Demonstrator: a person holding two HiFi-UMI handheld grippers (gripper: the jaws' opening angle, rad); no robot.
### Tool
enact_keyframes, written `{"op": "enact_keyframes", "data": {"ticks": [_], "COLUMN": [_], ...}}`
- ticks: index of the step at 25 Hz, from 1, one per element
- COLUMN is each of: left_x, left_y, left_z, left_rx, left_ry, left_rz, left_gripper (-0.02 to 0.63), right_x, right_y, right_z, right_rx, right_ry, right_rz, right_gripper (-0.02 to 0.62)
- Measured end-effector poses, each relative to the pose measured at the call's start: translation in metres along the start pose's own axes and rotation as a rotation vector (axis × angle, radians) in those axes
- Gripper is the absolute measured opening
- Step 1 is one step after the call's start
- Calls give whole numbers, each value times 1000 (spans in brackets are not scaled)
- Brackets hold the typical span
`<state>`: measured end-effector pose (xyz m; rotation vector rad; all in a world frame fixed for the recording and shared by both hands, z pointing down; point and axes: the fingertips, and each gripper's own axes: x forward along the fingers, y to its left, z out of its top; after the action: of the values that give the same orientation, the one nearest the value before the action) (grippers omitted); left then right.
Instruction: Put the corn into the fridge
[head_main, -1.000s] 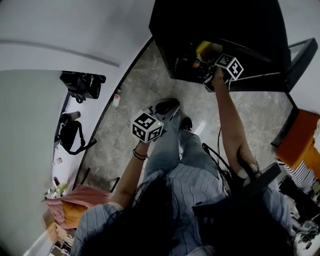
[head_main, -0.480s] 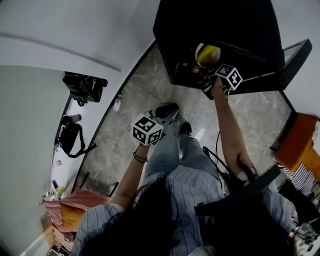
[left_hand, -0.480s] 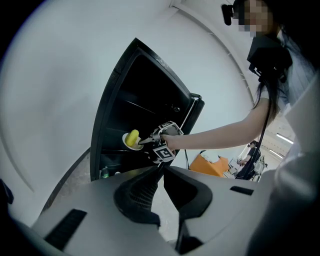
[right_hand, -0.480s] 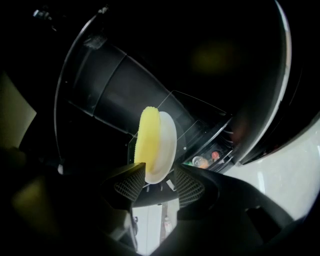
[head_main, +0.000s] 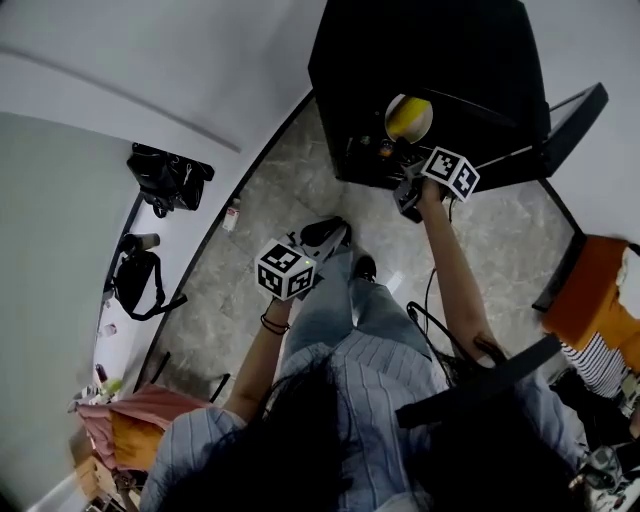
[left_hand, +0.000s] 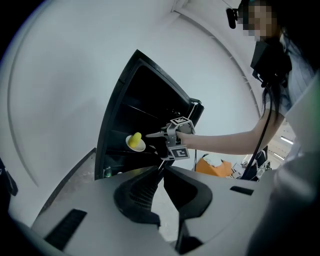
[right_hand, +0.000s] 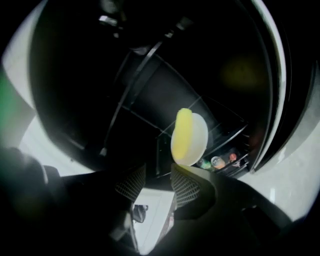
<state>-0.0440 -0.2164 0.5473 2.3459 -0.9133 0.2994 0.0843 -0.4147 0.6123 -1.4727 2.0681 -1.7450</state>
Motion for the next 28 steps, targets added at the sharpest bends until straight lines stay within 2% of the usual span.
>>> {"op": "enact_keyframes", "data": {"ticks": [5,13,22,28], "left_x": [-8,-20,-19,-18], "left_y": [-5,-26,-70,-95], "left_z": [2,8,-10,-31], "left_rx": [3,12,1,-10], "left_ry": [-14,-51,-45,-20], "left_rz": [15,37,20,15], "left_gripper": [41,41,41,41], "right_x": [-29,-97,-149,-174], "right_y": [32,66,84,88], "right_z": [-8,-29,-79,-111], "right_rx": [-52,-59,-344,-462], "right_ry": [-10,-7,36,70], "right_rz": [92,225,269,281], "right_gripper": [167,143,143,143]}}
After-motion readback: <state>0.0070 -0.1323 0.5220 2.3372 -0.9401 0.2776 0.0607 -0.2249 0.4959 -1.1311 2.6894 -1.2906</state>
